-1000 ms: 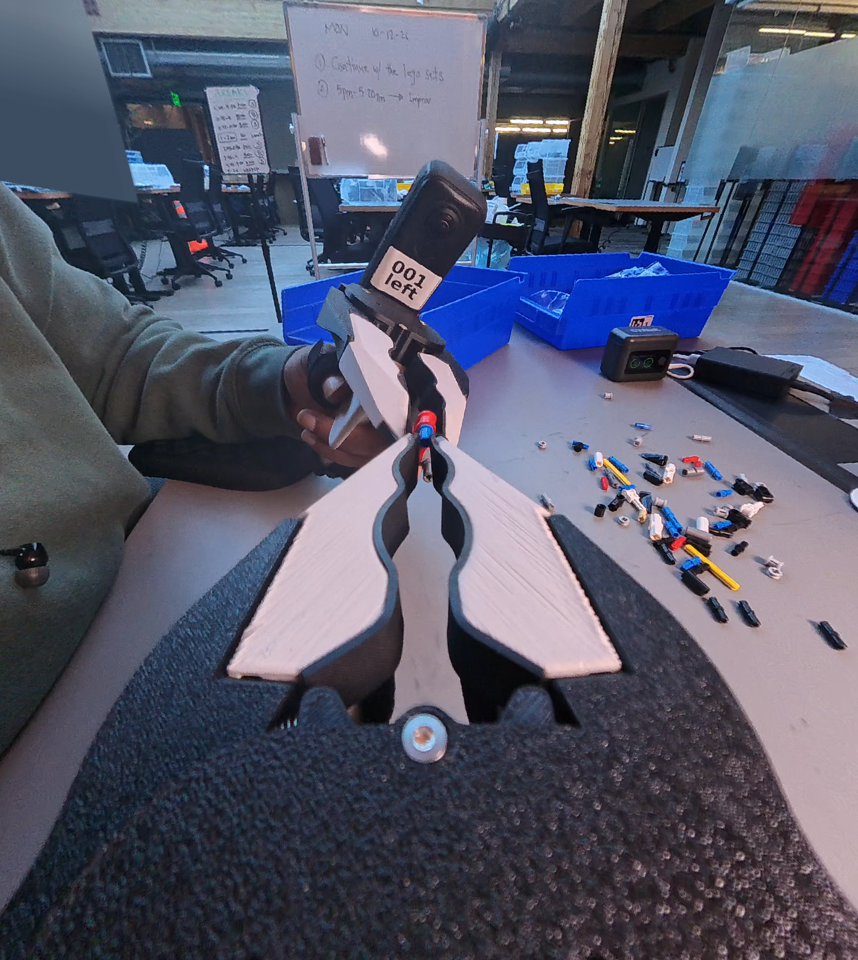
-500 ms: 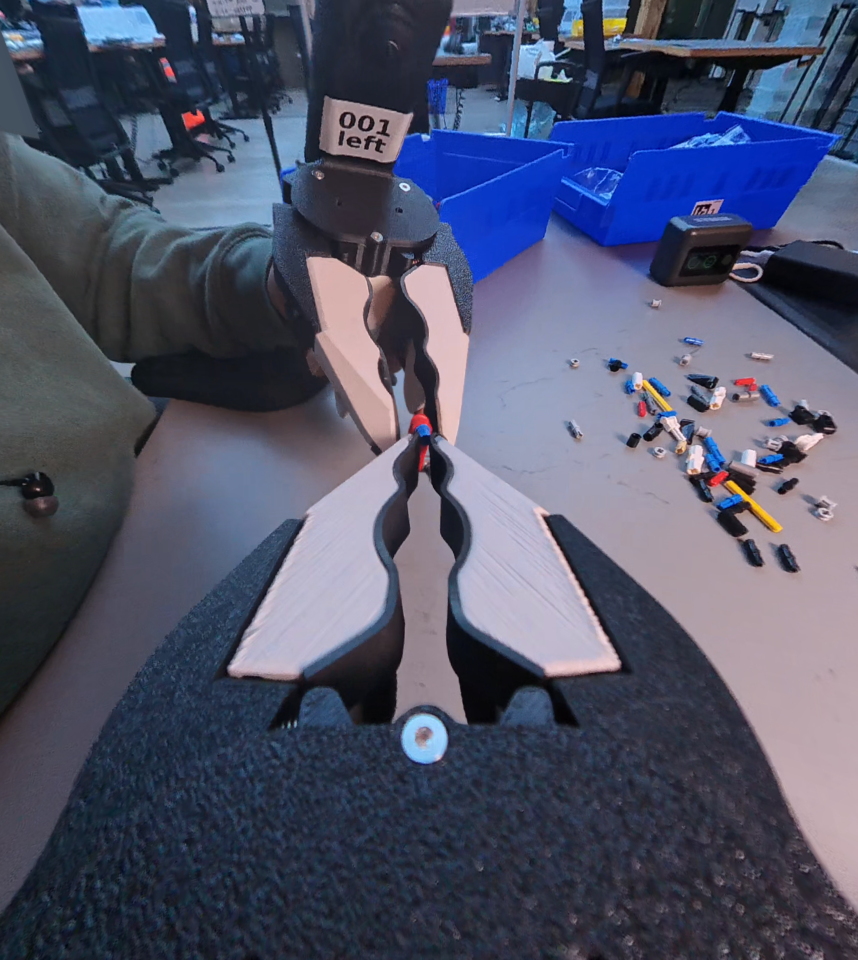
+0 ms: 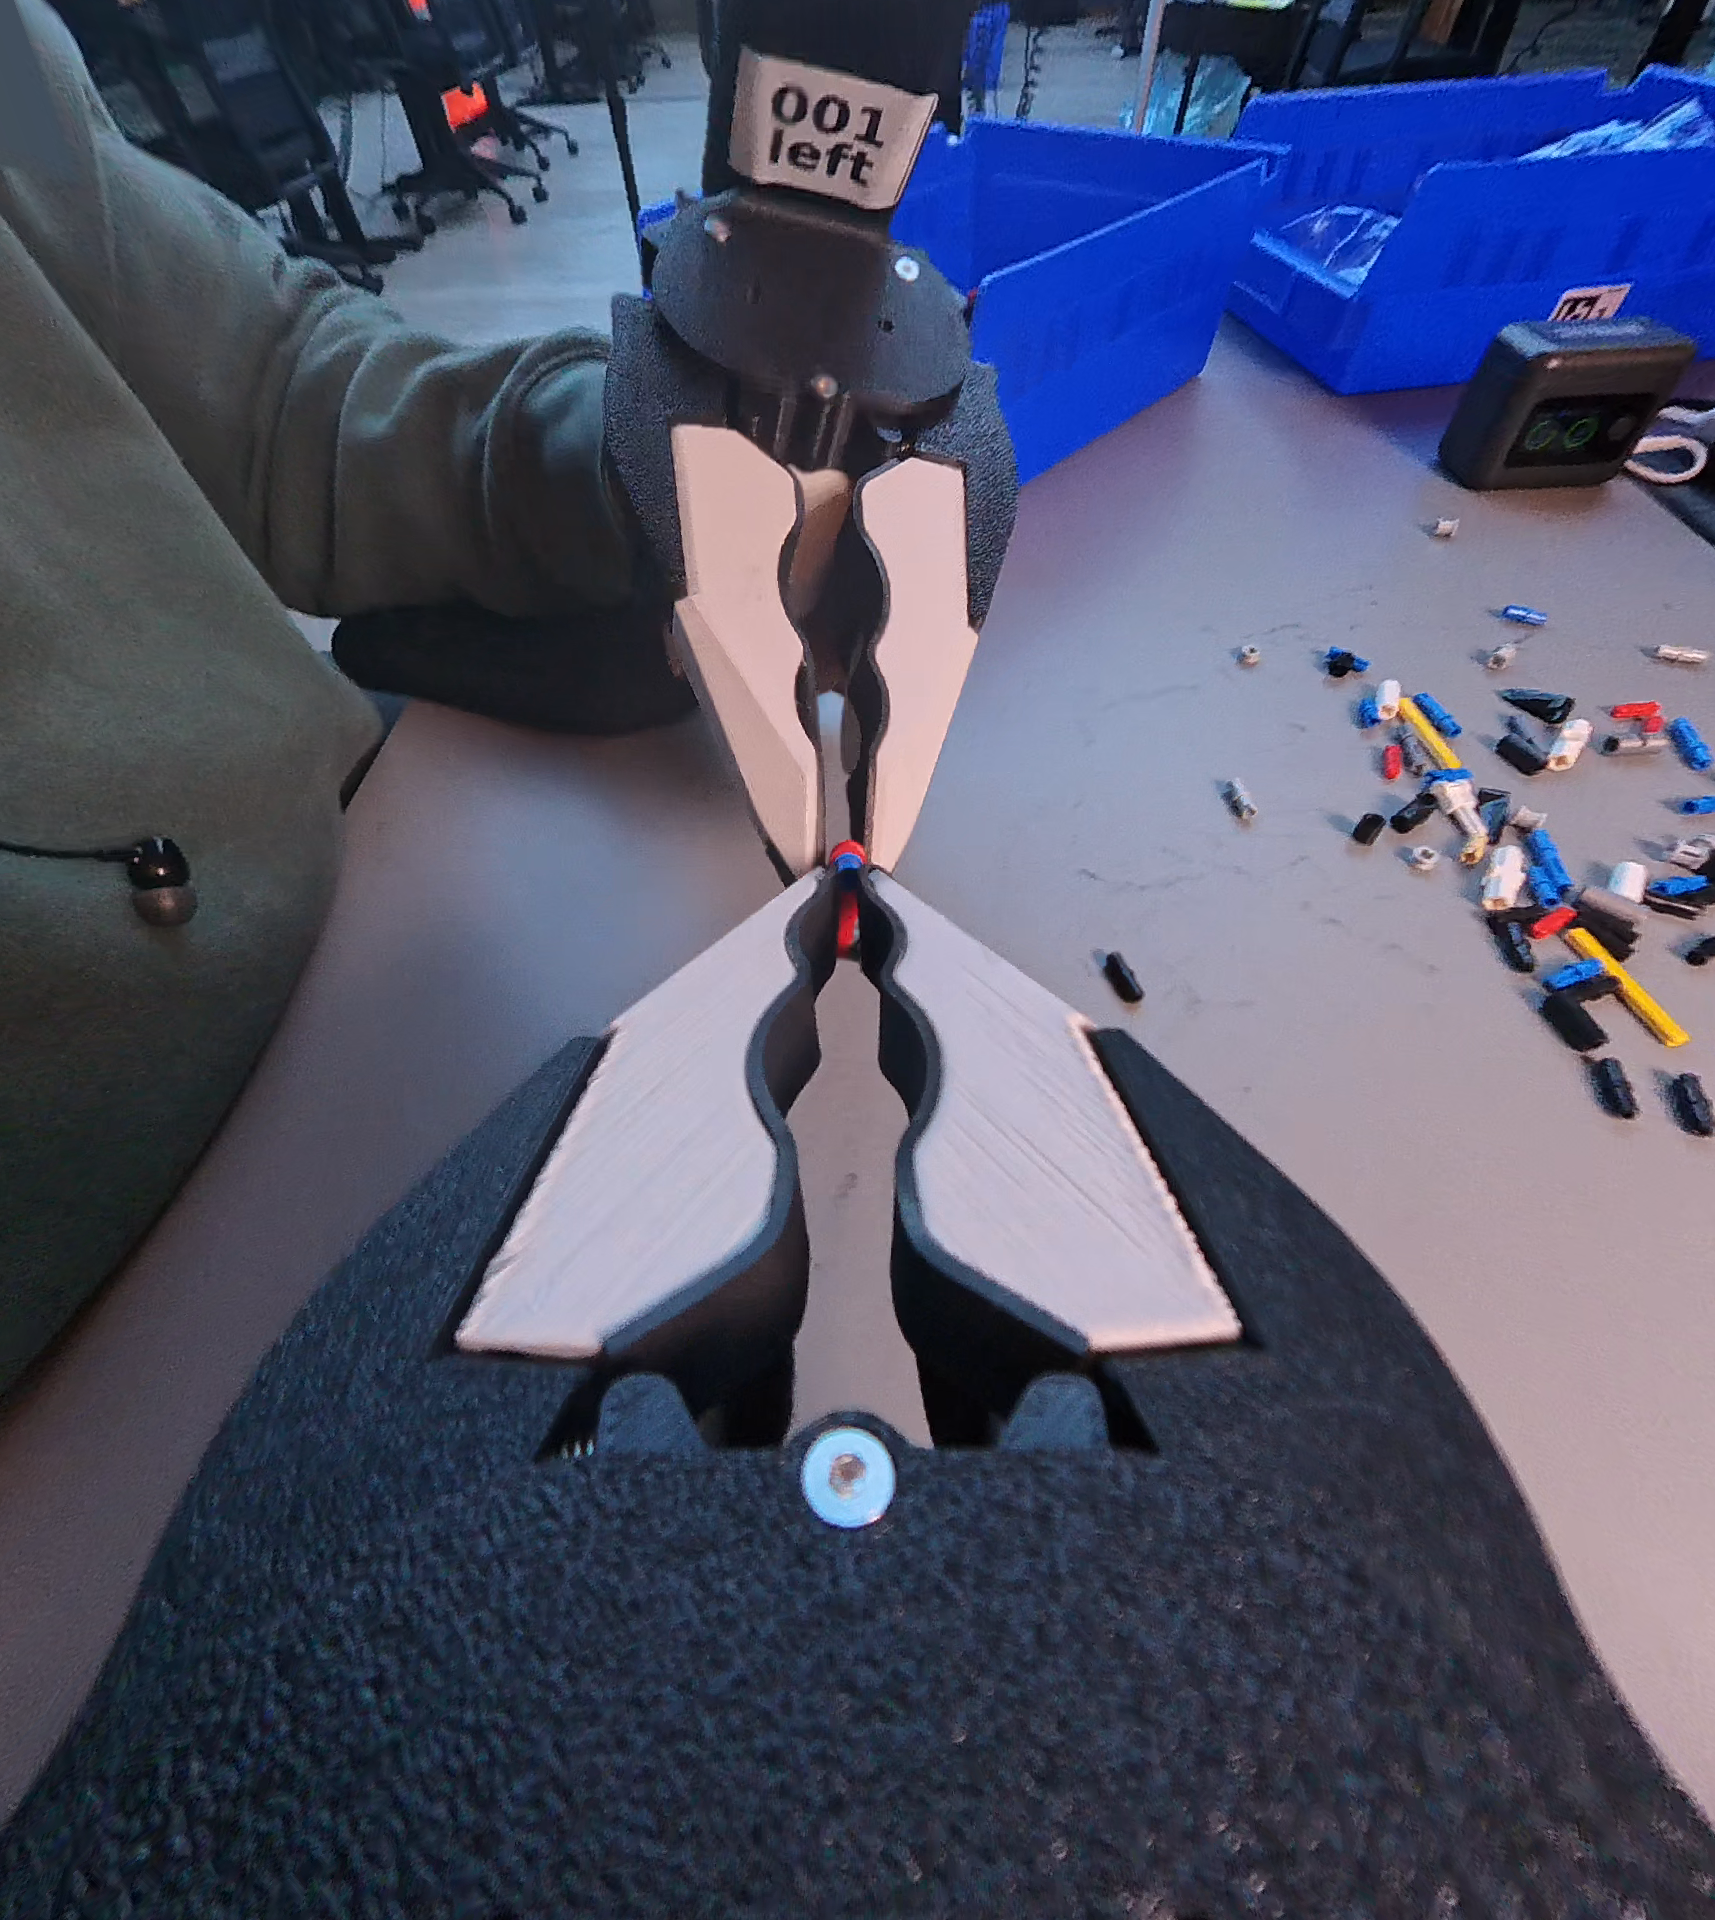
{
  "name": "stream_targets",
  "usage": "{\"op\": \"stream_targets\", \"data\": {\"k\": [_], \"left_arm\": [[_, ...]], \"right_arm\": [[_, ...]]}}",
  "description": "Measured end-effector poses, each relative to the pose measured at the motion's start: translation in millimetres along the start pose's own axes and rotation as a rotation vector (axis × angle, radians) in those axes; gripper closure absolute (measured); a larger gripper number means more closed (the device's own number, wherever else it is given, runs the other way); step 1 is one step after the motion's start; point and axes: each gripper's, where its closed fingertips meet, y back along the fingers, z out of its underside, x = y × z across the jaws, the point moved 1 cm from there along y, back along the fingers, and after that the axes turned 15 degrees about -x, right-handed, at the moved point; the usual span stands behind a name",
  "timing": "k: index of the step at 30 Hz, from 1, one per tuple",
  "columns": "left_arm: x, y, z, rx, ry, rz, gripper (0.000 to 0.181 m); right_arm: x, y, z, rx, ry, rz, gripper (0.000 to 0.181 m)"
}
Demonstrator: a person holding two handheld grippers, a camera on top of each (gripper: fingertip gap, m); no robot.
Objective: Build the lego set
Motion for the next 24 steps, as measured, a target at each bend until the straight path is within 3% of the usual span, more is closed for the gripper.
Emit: {"op": "stream_targets", "data": {"k": [15,20,24], "left_arm": [[-10,-25,30,-0.204,0.006,-0.098,0.178],[-14,-19,23,-0.128,0.048,-0.044,0.176],[-8,3,0,0.057,0.030,0.015,0.160]], "right_arm": [[-2,-26,33,-0.214,0.039,0.016,0.179],[3,-21,27,-0.161,0.040,0.043,0.179],[5,3,2,0.062,-0.042,-0.045,0.179]]}}
